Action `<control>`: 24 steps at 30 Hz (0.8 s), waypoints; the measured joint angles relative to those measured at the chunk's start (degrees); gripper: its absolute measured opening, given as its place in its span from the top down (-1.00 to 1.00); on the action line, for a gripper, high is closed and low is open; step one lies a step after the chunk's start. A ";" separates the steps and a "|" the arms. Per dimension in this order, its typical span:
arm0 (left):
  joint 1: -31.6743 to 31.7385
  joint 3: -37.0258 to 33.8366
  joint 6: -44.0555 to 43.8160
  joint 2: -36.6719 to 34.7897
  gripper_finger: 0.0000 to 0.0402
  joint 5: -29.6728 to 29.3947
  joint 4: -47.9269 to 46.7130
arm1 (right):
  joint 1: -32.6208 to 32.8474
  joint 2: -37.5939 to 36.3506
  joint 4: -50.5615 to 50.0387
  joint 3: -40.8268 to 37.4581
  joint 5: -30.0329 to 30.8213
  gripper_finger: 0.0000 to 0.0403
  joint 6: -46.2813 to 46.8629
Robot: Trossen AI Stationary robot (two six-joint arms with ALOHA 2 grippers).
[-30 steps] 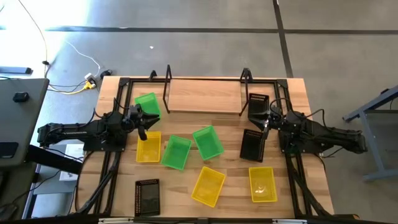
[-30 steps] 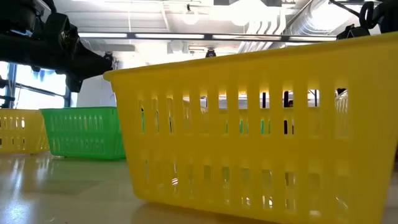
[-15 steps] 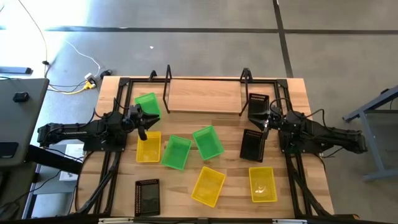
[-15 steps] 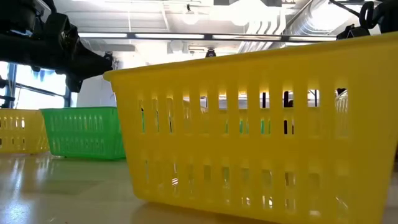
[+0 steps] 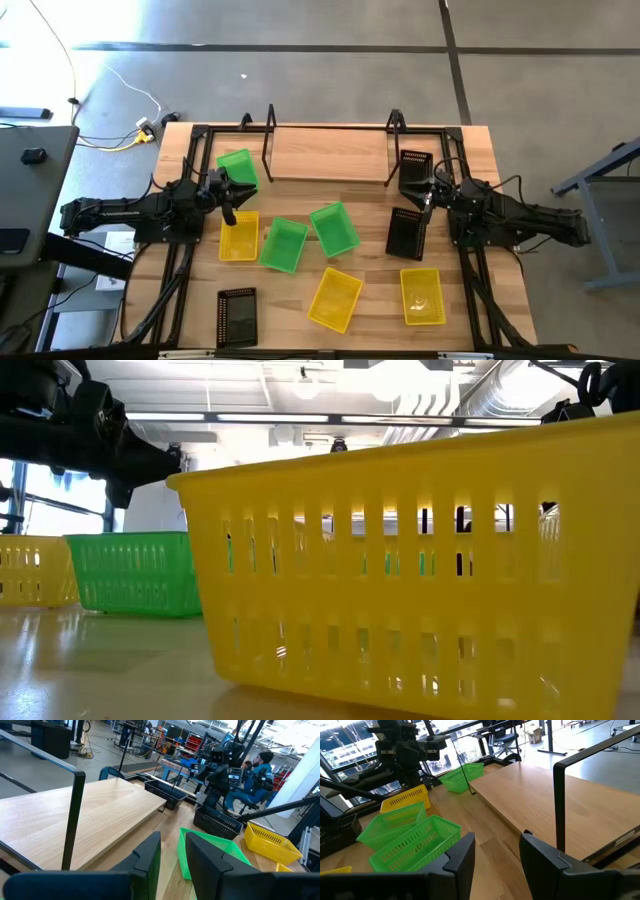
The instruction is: Stack baskets on shelf by color
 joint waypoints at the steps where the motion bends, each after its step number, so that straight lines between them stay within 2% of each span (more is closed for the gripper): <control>1: 0.00 0.00 -0.03 -0.01 0.60 -0.02 0.01 | 0.01 -0.01 0.00 0.00 0.00 0.31 -0.03; 19: -0.01 0.00 -0.03 0.00 0.60 -0.02 0.01 | 0.01 -0.01 0.00 0.00 0.00 0.31 -0.03; 24: 0.00 0.00 -2.67 0.01 0.60 -3.12 0.15 | 0.01 -0.01 0.00 0.00 0.00 0.31 -0.03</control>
